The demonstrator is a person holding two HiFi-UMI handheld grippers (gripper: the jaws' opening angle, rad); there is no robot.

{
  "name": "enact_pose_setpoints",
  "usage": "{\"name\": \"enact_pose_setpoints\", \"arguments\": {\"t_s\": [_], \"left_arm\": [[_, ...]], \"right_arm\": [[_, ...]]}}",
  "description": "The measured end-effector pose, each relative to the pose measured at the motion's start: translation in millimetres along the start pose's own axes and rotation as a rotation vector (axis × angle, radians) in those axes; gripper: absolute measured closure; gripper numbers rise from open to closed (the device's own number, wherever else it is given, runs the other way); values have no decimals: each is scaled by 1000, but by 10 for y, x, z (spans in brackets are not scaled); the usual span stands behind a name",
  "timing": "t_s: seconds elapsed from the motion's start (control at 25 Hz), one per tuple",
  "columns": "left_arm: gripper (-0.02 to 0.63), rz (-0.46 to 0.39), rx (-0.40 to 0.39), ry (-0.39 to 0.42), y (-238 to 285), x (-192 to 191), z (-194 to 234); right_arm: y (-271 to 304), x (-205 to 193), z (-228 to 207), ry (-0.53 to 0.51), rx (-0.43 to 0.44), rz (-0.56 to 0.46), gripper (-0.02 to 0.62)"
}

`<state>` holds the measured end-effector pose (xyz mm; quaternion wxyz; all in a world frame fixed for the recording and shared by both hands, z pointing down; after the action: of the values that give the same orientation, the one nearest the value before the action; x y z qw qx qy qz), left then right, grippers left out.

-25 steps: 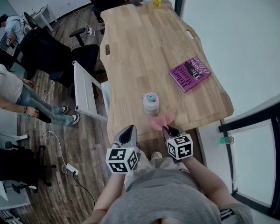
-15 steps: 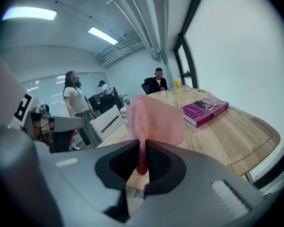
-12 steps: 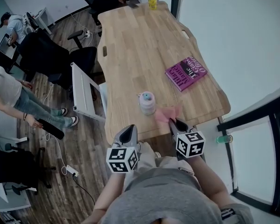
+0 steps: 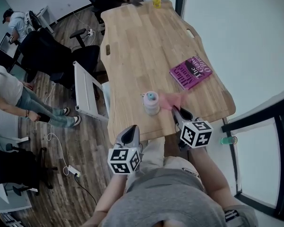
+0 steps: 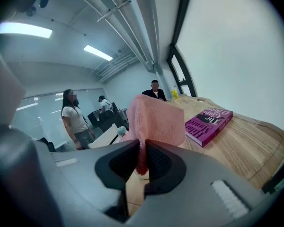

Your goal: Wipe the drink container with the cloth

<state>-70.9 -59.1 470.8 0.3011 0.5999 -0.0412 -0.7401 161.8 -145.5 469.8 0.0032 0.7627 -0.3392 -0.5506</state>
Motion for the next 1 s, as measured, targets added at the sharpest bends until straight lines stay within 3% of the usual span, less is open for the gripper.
{"name": "enact_pose_setpoints", "arguments": {"t_s": [0.4,1.0], "left_arm": [[606,5,9,4,158,89,55],[606,32,33,-29,266,99,142]], "right_arm": [[403,-156,-79,36,20,133,563],[766,-421,-154,-19,3,290,563]]}}
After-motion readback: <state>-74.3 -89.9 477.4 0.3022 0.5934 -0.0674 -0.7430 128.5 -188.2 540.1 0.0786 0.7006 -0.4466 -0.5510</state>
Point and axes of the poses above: the fingertips, and each gripper's own axes: y forward along the fingers, z to its left, x out of its top, the point moved 8 cm from there along -y, backward along the fingers, and after that the axes turned 3 degrees about -x, right-handed, at the moved point
